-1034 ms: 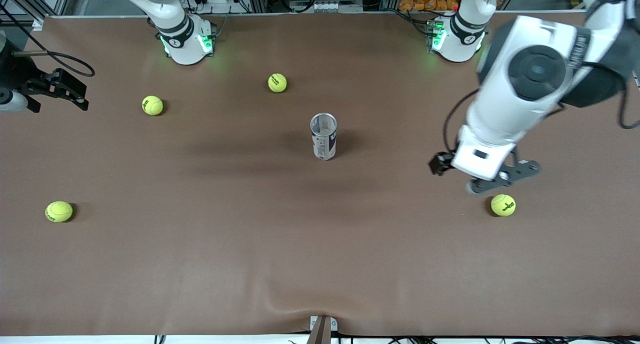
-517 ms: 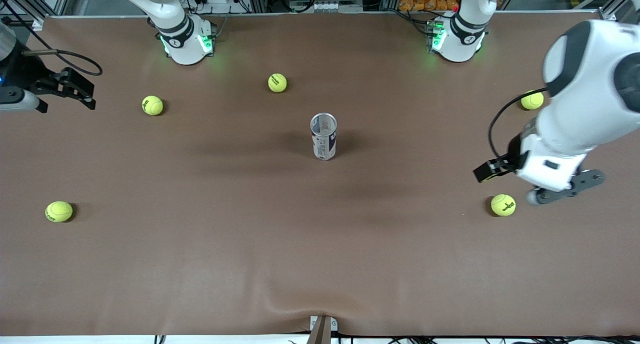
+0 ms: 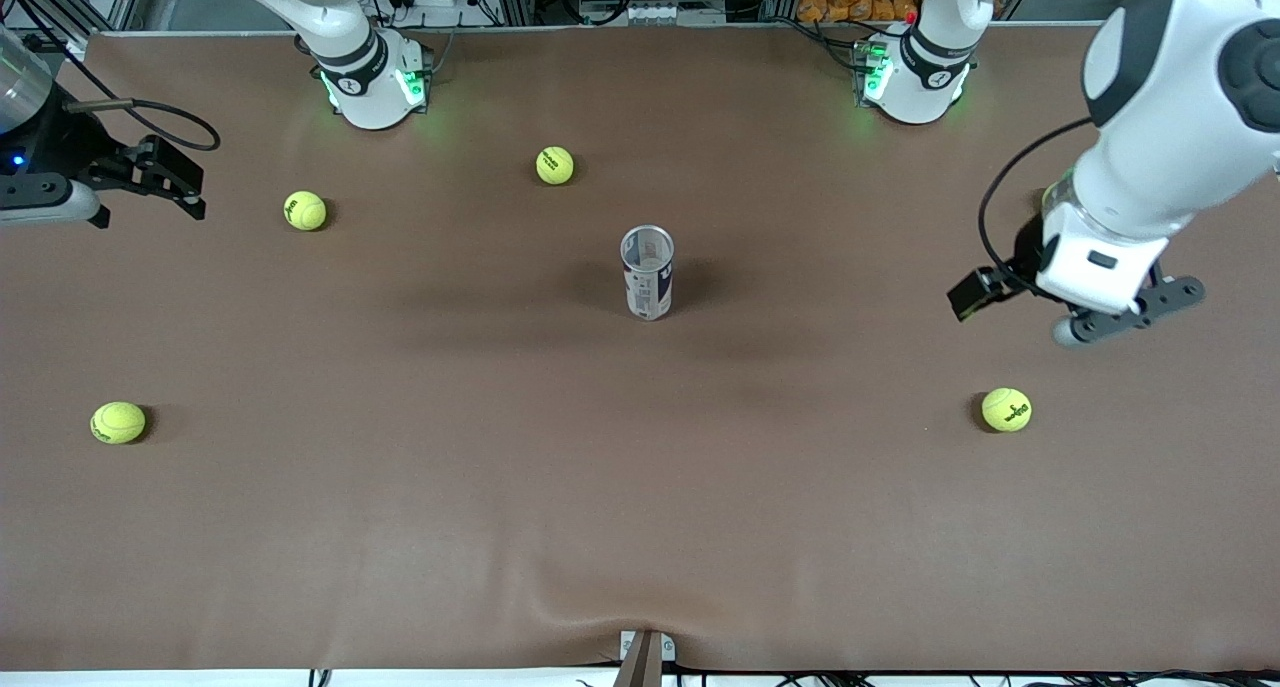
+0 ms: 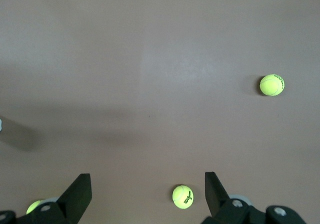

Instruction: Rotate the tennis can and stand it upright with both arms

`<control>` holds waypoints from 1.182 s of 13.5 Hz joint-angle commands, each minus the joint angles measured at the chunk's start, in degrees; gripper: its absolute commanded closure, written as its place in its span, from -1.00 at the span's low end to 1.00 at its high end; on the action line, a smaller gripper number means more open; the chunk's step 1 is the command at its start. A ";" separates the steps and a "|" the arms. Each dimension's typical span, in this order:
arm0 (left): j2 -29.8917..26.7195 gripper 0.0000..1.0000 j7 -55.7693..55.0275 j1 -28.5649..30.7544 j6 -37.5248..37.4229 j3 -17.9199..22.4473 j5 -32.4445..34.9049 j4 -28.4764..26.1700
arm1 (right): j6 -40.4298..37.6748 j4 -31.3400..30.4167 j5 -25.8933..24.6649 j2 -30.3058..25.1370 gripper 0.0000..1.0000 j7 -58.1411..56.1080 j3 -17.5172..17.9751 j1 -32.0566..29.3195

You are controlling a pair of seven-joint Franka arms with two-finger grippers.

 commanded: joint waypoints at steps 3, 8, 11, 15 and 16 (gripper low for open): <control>-3.28 -1.00 0.86 0.77 2.09 0.29 -1.04 -3.54 | 0.56 0.28 1.13 -0.53 -1.00 0.04 -0.37 -1.12; -3.20 -1.00 5.96 3.23 2.09 0.39 -1.22 -2.31 | 1.26 0.46 1.13 -0.53 -1.00 0.21 -0.20 -1.56; -3.20 -1.00 8.40 2.97 2.18 0.65 -1.31 -2.22 | 1.53 0.46 1.13 -0.53 -1.00 0.30 -0.11 -1.29; -3.46 -1.00 26.23 -0.73 1.39 13.46 -3.76 0.32 | 1.79 0.46 1.13 -0.62 -1.00 0.30 0.06 -1.21; -3.98 -1.00 28.44 -0.73 -0.61 14.70 -3.77 1.37 | 1.70 0.29 1.05 -0.53 -1.00 0.30 0.06 -1.21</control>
